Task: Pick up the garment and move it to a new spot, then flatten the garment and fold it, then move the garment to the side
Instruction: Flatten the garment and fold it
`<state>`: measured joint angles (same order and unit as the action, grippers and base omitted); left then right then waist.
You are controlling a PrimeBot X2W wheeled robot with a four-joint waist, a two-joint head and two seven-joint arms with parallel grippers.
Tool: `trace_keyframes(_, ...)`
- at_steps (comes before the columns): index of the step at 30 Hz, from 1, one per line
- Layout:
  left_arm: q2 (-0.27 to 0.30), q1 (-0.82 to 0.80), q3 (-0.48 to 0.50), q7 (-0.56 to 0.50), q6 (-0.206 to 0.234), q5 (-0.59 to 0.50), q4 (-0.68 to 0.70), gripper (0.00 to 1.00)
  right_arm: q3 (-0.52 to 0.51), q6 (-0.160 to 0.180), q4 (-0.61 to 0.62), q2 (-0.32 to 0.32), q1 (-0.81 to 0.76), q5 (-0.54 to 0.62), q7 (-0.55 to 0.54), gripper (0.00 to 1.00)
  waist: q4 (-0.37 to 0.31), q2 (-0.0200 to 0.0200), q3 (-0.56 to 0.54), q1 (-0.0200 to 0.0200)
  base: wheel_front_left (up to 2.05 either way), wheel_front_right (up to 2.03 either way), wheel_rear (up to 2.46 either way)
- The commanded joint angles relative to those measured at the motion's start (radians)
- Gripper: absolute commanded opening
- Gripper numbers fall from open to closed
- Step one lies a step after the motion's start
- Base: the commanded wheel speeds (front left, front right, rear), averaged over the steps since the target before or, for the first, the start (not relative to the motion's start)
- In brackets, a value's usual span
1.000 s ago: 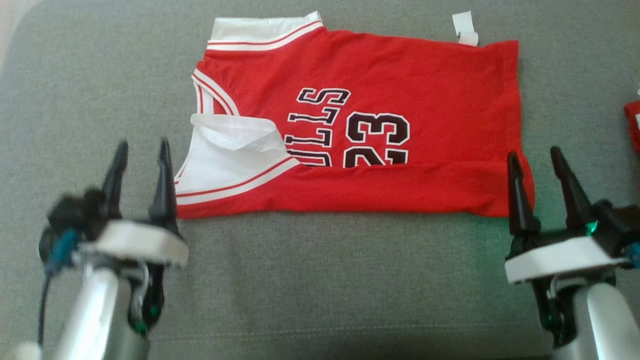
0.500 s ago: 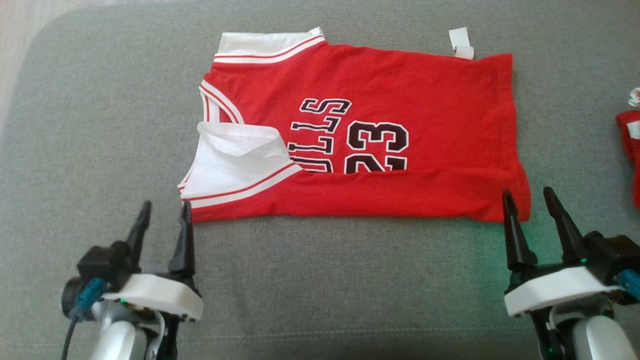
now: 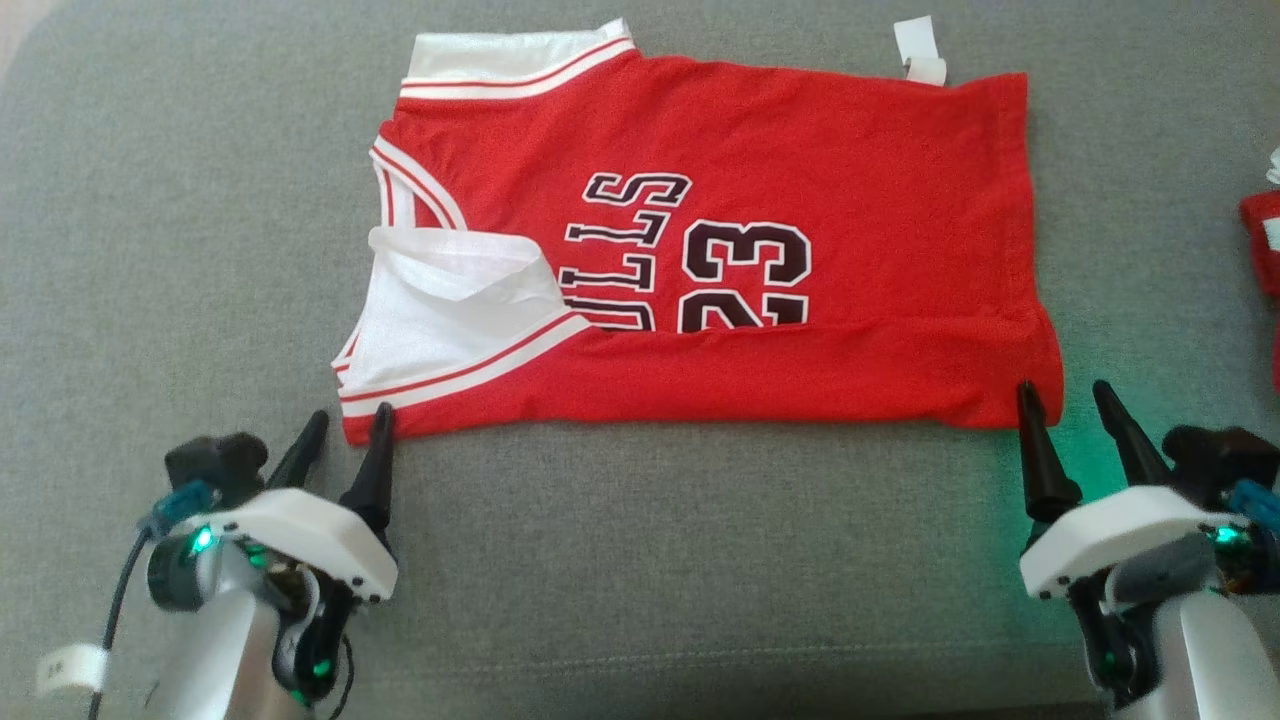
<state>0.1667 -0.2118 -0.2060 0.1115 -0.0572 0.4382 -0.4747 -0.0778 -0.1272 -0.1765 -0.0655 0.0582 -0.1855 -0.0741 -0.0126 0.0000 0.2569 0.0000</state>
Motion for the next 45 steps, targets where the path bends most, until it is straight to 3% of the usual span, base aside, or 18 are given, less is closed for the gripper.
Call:
trace_keyframes(1,0.015,-0.045,0.039,-0.01,-0.009,0.015,0.002,1.0,0.017,-0.003,0.013,-0.002,0.039,-0.007,-0.007,1.0,0.001,0.0,0.01,0.0,0.0,0.0,0.0)
trace_keyframes(8,0.013,-0.116,0.003,-0.087,-0.046,0.054,-0.079,0.98,0.012,-0.003,-0.083,0.005,0.11,-0.043,-0.095,1.0,0.01,0.0,0.042,0.0,0.0,0.0,0.0)
trace_keyframes(9,0.012,-0.121,-0.003,-0.098,-0.051,0.061,-0.088,0.41,0.014,-0.003,-0.095,0.006,0.116,-0.05,-0.112,0.9,0.011,0.0,0.045,0.0,0.0,0.0,0.0)
trace_keyframes(10,0.013,-0.127,-0.01,-0.104,-0.054,0.065,-0.093,0.0,0.017,-0.003,-0.102,0.006,0.12,-0.057,-0.124,0.27,0.013,0.0,0.047,0.0,0.0,0.0,0.0)
trace_keyframes(11,0.014,-0.13,-0.016,-0.112,-0.057,0.071,-0.097,0.0,0.017,-0.003,-0.108,0.007,0.122,-0.067,-0.137,0.0,0.014,0.0,0.049,0.0,0.0,0.0,0.0)
trace_keyframes(18,0.033,-0.106,-0.028,-0.085,-0.064,0.088,-0.063,0.0,0.013,-0.003,-0.058,0.009,0.076,-0.099,-0.151,0.0,0.026,0.0,0.033,0.0,0.0,0.0,0.0)
trace_keyframes(31,0.037,0.138,0.0,-0.123,0.025,0.137,0.142,0.0,-0.024,-0.003,0.074,0.009,-0.127,-0.12,-0.222,0.0,0.075,0.0,-0.052,0.0,0.0,0.0,0.0)
trace_keyframes(37,0.033,0.184,-0.016,-0.152,0.041,0.14,0.189,0.0,-0.044,-0.003,0.099,0.01,-0.171,-0.125,-0.25,0.0,0.08,0.0,-0.067,0.0,0.0,0.0,0.0)
trace_keyframes(38,0.033,0.187,-0.02,-0.148,0.045,0.133,0.195,0.16,-0.05,-0.003,0.102,0.011,-0.179,-0.129,-0.255,0.29,0.079,0.0,-0.07,0.0,0.0,0.0,0.0)
trace_keyframes(39,0.031,0.19,-0.024,-0.149,0.051,0.13,0.198,0.96,-0.056,-0.003,0.104,0.012,-0.185,-0.134,-0.257,0.67,0.078,0.0,-0.072,0.0,0.0,0.0,0.0)
trace_keyframes(40,0.029,0.193,-0.028,-0.147,0.056,0.125,0.202,1.0,-0.058,-0.003,0.109,0.012,-0.19,-0.137,-0.255,1.0,0.076,0.0,-0.077,0.0,0.0,0.0,0.0)
trace_keyframes(45,0.037,0.198,-0.021,-0.039,0.108,0.054,0.252,1.0,-0.054,-0.003,0.168,0.014,-0.2,-0.117,-0.177,1.0,0.067,0.0,-0.093,0.0,0.0,0.0,0.0)
